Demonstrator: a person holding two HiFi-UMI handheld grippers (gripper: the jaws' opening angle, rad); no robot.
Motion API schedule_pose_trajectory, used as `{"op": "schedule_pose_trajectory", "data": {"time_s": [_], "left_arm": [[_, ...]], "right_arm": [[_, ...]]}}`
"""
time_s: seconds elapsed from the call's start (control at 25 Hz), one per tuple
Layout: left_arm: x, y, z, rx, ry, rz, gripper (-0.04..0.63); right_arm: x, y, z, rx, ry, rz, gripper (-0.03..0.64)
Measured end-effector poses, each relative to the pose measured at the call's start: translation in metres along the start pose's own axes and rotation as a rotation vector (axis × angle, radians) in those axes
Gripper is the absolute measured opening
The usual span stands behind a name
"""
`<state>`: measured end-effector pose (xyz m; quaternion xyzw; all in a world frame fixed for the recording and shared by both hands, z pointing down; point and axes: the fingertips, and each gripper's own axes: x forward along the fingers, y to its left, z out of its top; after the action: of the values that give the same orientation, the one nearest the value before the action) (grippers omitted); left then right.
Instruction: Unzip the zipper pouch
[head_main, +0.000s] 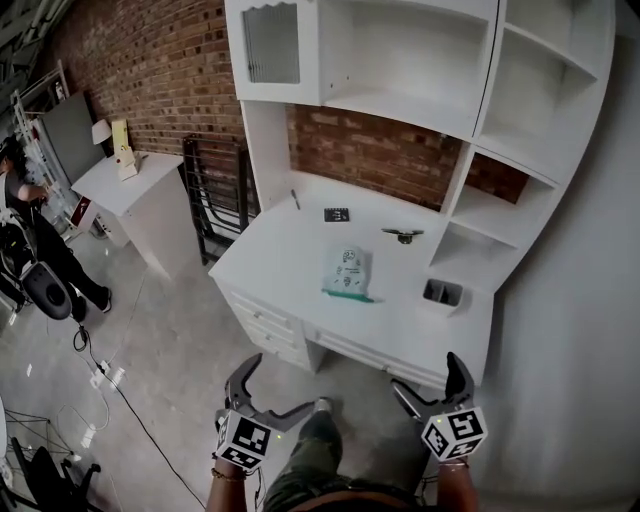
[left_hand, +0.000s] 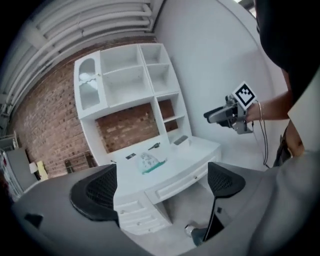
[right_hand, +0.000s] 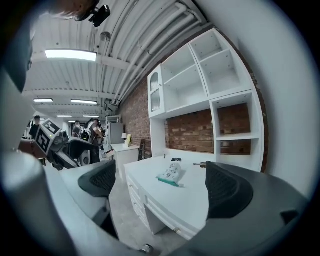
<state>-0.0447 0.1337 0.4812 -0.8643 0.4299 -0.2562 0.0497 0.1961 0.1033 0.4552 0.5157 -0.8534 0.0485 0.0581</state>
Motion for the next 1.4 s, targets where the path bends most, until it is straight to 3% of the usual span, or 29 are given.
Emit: {"op": "schedule_pose_trajectory", "data": {"time_s": [0.24, 0.44, 0.64, 0.84, 1.0, 1.12, 1.24, 1.4], "left_arm": [[0.039, 0.054, 0.009, -0.157, -0.099, -0.079, 0.566], [0.077, 0.098, 0.006, -0.210, -0.111, -0.130, 0.565], [0.124, 0.134, -0.007, -0.238, -0.114, -0.194, 0.534], [0.179, 0.160, -0.036, -0.211, -0.046, -0.281, 0.493], [0.219, 0.173, -0.048, -0.223, -0.027, -0.360, 0.408], [0.253, 0.173, -0.061, -0.138, 0.035, -0.409, 0.352], [0.285, 0.168, -0.075, -0.071, 0.087, -0.466, 0.197], [0.322, 0.158, -0.088, -0.015, 0.139, -0.558, 0.184]], "right_arm": [[0.057, -0.021, 0.016, -0.002, 0.018, -0.046, 0.558], [0.108, -0.035, 0.021, -0.006, 0.055, -0.068, 0.558], [0.160, -0.051, 0.022, 0.064, 0.065, -0.072, 0.558], [0.196, -0.070, 0.019, 0.059, 0.090, -0.107, 0.557], [0.214, -0.089, 0.011, 0.065, 0.115, -0.142, 0.557], [0.228, -0.102, 0.010, 0.079, 0.104, -0.170, 0.555], [0.238, -0.110, 0.009, 0.084, 0.107, -0.189, 0.555], [0.246, -0.120, 0.006, 0.096, 0.119, -0.215, 0.554]]}}
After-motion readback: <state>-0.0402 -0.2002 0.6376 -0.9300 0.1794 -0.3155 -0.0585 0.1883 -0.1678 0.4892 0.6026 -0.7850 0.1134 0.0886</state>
